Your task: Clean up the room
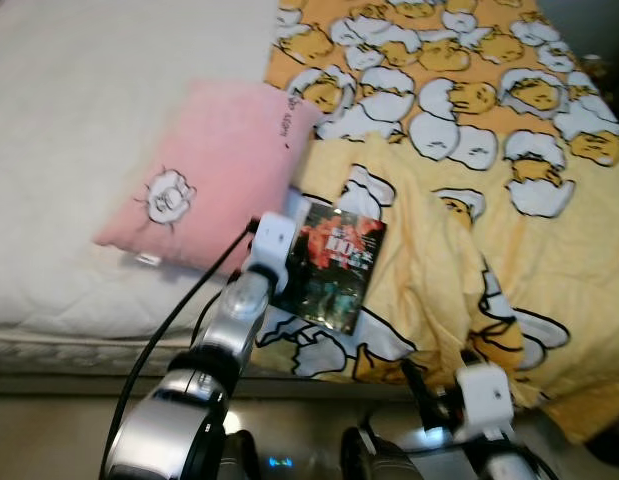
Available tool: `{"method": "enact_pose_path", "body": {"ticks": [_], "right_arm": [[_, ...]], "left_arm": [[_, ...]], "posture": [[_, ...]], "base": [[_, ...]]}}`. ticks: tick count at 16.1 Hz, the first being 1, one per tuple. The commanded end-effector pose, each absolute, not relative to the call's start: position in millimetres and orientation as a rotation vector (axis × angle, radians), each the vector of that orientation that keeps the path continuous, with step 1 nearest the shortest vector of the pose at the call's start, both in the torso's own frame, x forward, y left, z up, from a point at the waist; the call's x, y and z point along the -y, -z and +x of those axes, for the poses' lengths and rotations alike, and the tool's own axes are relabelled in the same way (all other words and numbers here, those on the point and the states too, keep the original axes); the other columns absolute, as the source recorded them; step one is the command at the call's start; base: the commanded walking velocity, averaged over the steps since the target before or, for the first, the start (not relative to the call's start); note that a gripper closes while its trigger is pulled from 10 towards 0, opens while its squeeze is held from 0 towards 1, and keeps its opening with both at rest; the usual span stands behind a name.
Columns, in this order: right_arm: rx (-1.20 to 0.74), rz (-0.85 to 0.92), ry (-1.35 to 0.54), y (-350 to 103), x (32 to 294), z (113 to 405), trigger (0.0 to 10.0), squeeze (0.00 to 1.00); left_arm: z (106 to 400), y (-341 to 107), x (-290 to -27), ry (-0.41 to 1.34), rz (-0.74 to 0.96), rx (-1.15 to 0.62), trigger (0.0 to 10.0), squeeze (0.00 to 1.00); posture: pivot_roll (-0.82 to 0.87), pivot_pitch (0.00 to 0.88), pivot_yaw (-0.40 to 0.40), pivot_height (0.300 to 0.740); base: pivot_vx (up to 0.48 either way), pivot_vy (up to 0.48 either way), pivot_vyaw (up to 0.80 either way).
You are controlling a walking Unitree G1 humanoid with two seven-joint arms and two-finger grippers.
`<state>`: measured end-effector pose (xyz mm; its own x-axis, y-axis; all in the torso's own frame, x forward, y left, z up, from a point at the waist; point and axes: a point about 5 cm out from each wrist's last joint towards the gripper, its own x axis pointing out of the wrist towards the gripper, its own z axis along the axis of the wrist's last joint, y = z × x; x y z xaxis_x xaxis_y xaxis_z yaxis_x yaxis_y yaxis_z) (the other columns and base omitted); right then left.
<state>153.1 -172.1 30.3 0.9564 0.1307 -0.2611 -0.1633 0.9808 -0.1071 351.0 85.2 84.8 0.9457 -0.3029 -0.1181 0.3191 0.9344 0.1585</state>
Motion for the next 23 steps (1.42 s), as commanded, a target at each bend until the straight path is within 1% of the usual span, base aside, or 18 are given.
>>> {"method": "enact_pose_path", "body": {"ticks": [1, 4, 6, 7, 8, 10, 11, 12, 14, 16, 17, 18, 19, 21, 22, 23], "right_arm": [[-0.236, -0.143, -0.144, -38, 176, 151, 10.0, 0.00], [-0.251, -0.153, -0.140, -46, 180, 135, 10.0, 0.00], [-0.273, -0.156, -0.142, -50, 183, 123, 10.0, 0.00], [-0.281, -0.158, -0.144, -51, 185, 118, 10.0, 0.00], [-0.291, -0.158, -0.147, -53, 185, 115, 10.0, 0.00], [-0.304, -0.157, -0.156, -53, 185, 112, 10.0, 0.00], [-0.318, -0.152, -0.170, -53, 185, 110, 10.0, 0.00], [-0.330, -0.149, -0.188, -53, 185, 109, 10.0, 0.00], [-0.335, -0.149, -0.195, -53, 185, 111, 10.0, 0.00], [-0.338, -0.148, -0.202, -53, 185, 112, 10.0, 0.00], [-0.340, -0.141, -0.215, -52, 184, 113, 10.0, 0.00], [-0.334, -0.108, -0.251, -53, 180, 116, 10.0, 0.00], [-0.323, -0.078, -0.293, -56, 175, 119, 10.0, 0.00], [-0.319, -0.071, -0.313, -55, 173, 126, 10.0, 0.00], [-0.319, -0.074, -0.316, -55, 173, 129, 10.0, 0.00], [-0.318, -0.077, -0.320, -54, 174, 131, 10.0, 0.00]], "left_arm": [[349, -79, -79, 0.317, 0.152, -0.132, 10.0, 1.00], [348, -74, -72, 0.312, 0.094, -0.187, 10.0, 1.00], [349, -71, -79, 0.257, 0.093, -0.203, 10.0, 1.00], [351, -74, -85, 0.217, 0.126, -0.176, 10.0, 1.00], [353, -78, -90, 0.189, 0.120, -0.142, 10.0, 1.00], [353, -79, -92, 0.185, 0.096, -0.123, 10.0, 1.00], [347, -73, -86, 0.226, 0.040, -0.142, 10.0, 0.71], [341, -65, -81, 0.253, -0.020, -0.175, 10.0, 0.00], [334, -52, -79, 0.257, -0.100, -0.255, 10.0, 0.00], [331, -44, -87, 0.210, -0.149, -0.308, 10.0, 0.00], [329, -37, -95, 0.178, -0.228, -0.364, 10.0, 0.00], [326, -32, -95, 0.207, -0.294, -0.415, 10.0, 0.00], [325, -30, -93, 0.240, -0.320, -0.443, 10.0, 0.00], [321, -25, -93, 0.266, -0.364, -0.485, 10.0, 0.00], [319, -22, -93, 0.269, -0.369, -0.501, 3.1, 0.00], [316, -19, -95, 0.273, -0.373, -0.515, 0.0, 0.00]], "posture": [[-0.24, 0.238, -0.064, 0.740], [-0.29, 0.274, -0.085, 0.740], [-0.32, 0.301, -0.104, 0.740], [-0.33, 0.305, -0.110, 0.740], [-0.34, 0.313, -0.117, 0.740], [-0.34, 0.314, -0.121, 0.740], [-0.33, 0.318, -0.130, 0.740], [-0.33, 0.319, -0.132, 0.740], [-0.32, 0.322, -0.135, 0.740], [-0.31, 0.320, -0.136, 0.740], [-0.30, 0.314, -0.137, 0.740], [-0.29, 0.309, -0.139, 0.740], [-0.28, 0.305, -0.138, 0.740], [-0.27, 0.294, -0.139, 0.740], [-0.27, 0.290, -0.139, 0.740], [-0.27, 0.287, -0.140, 0.740]], "base": [[0.000, 0.000, 0.00], [0.000, 0.000, 0.00], [0.000, 0.000, 0.00], [0.000, 0.000, 0.00], [0.000, 0.000, 0.00], [0.000, 0.000, 0.00], [0.000, 0.000, 0.00], [0.000, 0.000, 0.00], [0.000, 0.000, 0.00], [0.000, 0.000, 0.00], [0.000, 0.000, 0.00], [0.000, 0.000, 0.00], [0.000, 0.000, 0.00], [0.000, 0.000, 0.00], [0.000, 0.000, 0.00], [0.000, 0.000, 0.00]]}}
